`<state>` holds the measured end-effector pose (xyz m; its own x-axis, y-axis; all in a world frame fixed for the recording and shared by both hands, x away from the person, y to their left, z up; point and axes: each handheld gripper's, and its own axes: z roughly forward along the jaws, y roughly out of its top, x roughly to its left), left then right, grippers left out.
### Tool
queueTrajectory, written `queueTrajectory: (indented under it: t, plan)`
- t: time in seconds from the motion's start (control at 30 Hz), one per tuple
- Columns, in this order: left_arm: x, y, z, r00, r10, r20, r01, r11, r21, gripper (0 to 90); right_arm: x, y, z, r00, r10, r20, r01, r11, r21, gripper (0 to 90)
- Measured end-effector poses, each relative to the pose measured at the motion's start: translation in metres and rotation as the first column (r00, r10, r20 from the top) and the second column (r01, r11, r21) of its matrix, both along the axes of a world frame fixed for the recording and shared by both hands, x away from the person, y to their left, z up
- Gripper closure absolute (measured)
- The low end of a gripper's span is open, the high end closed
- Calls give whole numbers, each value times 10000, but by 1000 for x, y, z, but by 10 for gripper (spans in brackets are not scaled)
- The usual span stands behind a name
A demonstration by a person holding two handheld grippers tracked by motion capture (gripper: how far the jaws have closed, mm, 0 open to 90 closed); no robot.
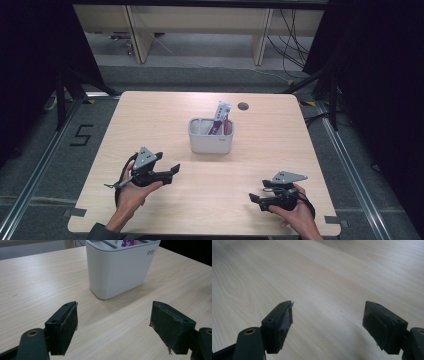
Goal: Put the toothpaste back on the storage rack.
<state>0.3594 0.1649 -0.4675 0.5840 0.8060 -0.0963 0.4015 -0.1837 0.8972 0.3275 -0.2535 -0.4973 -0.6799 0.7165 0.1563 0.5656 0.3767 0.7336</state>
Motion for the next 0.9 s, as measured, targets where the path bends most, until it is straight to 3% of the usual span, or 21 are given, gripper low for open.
queueTrajectory:
  t: [0.43, 0.5, 0.7, 0.73, 0.77, 0.9]
  plan:
    - [-12, 2, -6, 9999, -98, -27, 98, 9997, 203, 214, 0, 0, 0, 9999, 67, 97, -68, 9999, 114, 248]
    - [-13, 3, -7, 9999, -101, -34, 101, 9997, 229, 214, 1, -1, 0, 9995, 261, -157, -258, 9995, 170, 248]
    - [-21, 5, -12, 9998, -121, -145, 127, 9989, 454, 214, 1, -1, 1, 9998, 220, -10, -219, 9997, 85, 248]
    - [-23, 5, -13, 9998, -133, -160, 141, 9987, 484, 214, 0, 0, 1, 9996, 173, -213, -169, 9997, 166, 248]
    - [-24, 6, -13, 9998, -125, -150, 131, 9988, 469, 213, 2, -1, 0, 9990, 436, -94, -435, 9990, 115, 248]
    - [-30, 10, -16, 9997, -194, -131, 201, 9982, 573, 211, 0, 1, 1, 9998, 174, 107, -174, 9998, -27, 248]
